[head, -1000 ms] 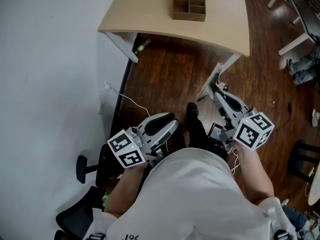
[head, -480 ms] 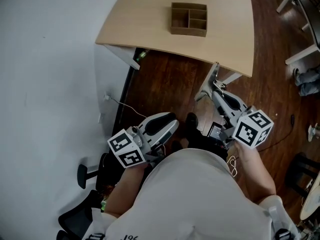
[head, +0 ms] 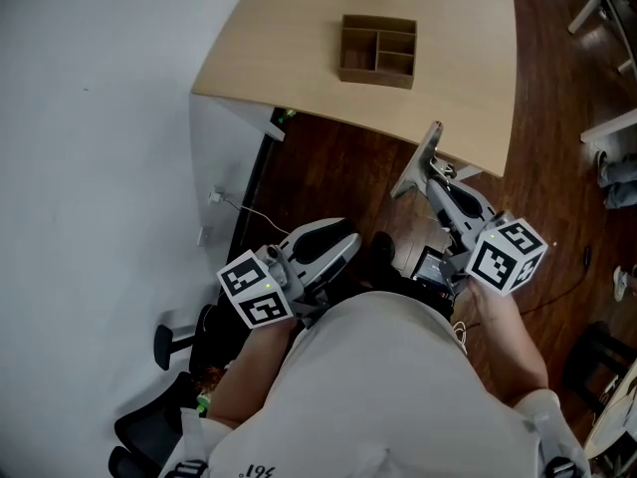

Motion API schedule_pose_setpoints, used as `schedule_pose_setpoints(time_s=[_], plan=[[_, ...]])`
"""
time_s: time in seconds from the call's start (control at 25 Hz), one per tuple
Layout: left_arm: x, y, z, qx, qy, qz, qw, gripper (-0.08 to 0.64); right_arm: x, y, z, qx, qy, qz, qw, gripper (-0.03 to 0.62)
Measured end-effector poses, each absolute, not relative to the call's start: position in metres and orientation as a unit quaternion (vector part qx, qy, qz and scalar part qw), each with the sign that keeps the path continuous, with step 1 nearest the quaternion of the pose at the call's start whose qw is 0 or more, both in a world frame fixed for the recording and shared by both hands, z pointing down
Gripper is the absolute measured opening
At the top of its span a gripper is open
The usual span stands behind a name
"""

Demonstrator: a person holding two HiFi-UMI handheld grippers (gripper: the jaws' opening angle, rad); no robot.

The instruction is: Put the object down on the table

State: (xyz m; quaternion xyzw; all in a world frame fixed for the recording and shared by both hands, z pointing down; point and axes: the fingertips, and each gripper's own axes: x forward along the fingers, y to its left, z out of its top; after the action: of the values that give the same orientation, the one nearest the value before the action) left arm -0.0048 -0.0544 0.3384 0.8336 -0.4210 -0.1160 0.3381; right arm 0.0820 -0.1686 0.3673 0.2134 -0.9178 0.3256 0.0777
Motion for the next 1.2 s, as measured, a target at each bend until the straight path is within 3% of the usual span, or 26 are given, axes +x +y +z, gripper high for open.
schedule_pose_setpoints(time_s=[0.6, 1.2], plan=[[-0.05, -0.095, 0.345, 0.839, -0.406, -0.117, 0.344, 0.082, 0.051, -0.202, 0.376, 0.243, -0.906, 0.338, 0.072, 0.005], [-0.183, -0.164, 0.353, 0.874, -0.313, -0.09, 0.361, 0.083, -0.066, -0.248, 0.374, 0.341, -0.875, 0.337, 0.066, 0.005]])
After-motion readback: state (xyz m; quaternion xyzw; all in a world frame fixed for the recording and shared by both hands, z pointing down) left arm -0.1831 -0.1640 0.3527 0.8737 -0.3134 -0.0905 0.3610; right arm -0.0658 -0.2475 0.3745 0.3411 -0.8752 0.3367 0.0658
